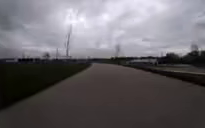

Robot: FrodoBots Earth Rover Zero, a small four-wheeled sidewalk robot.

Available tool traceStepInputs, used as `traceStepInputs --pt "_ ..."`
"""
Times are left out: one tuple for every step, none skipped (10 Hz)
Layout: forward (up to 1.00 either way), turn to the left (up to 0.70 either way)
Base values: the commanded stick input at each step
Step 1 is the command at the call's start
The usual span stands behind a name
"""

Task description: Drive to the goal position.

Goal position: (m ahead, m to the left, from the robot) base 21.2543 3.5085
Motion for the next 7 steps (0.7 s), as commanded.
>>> traceStepInputs --pt "1.0 0.0" --pt "1.0 0.0" --pt "1.0 0.0" --pt "1.0 0.0" --pt "1.0 0.0" --pt "1.0 0.0" --pt "1.0 0.0"
